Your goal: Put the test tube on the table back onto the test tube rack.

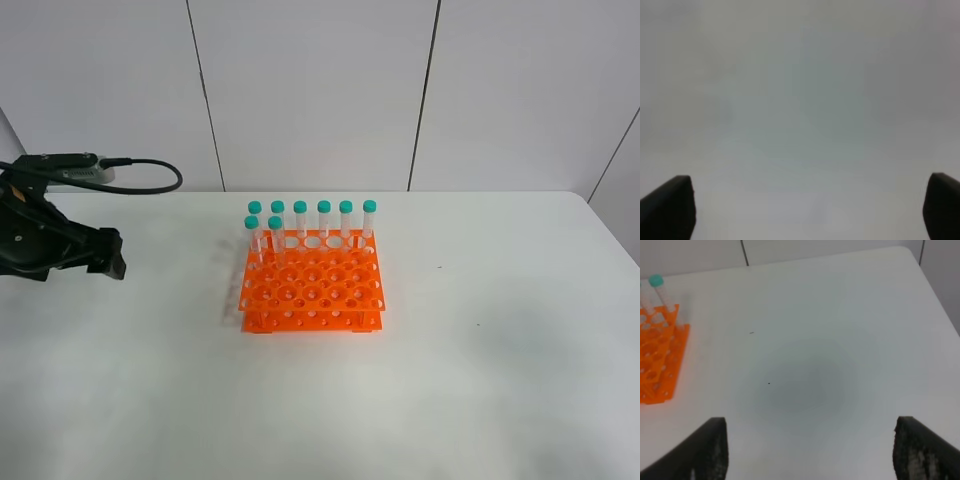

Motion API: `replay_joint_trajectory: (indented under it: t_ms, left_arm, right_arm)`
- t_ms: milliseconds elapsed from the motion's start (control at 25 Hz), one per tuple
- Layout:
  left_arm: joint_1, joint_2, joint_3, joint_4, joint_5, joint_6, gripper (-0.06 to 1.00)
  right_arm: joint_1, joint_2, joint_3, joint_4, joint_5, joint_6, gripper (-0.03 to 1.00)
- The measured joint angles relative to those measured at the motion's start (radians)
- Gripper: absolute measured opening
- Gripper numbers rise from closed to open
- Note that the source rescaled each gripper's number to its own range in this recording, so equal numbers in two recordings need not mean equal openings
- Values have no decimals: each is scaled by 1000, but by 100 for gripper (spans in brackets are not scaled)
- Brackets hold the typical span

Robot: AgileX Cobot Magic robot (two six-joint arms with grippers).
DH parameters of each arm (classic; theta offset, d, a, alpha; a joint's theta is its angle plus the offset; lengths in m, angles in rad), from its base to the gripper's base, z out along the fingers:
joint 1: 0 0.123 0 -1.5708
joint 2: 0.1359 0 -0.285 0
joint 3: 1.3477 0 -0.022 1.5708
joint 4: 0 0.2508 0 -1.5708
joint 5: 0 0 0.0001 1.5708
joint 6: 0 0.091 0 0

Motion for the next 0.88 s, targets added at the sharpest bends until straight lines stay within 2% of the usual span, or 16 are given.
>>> replay_joint_trajectory:
  t_ms: [160,280,400,560,720,880]
  left_arm:
    - [-26,-116,0,-19,169,75,100]
    - [-29,-213,0,-50,312,83,100]
    - [-29,-321,0,-83,399,83,100]
    - [-29,-475,0,-139,427,83,100]
    - [-29,-654,13,-146,429,83,100]
    - [-29,-873,92,-148,425,83,100]
  right_arm:
    - [0,0,0,0,0,0,100]
    - [0,0,0,0,0,0,100]
    - [0,0,0,0,0,0,100]
    - [0,0,0,0,0,0,100]
    - [0,0,0,0,0,0,100]
    - [0,0,0,0,0,0,100]
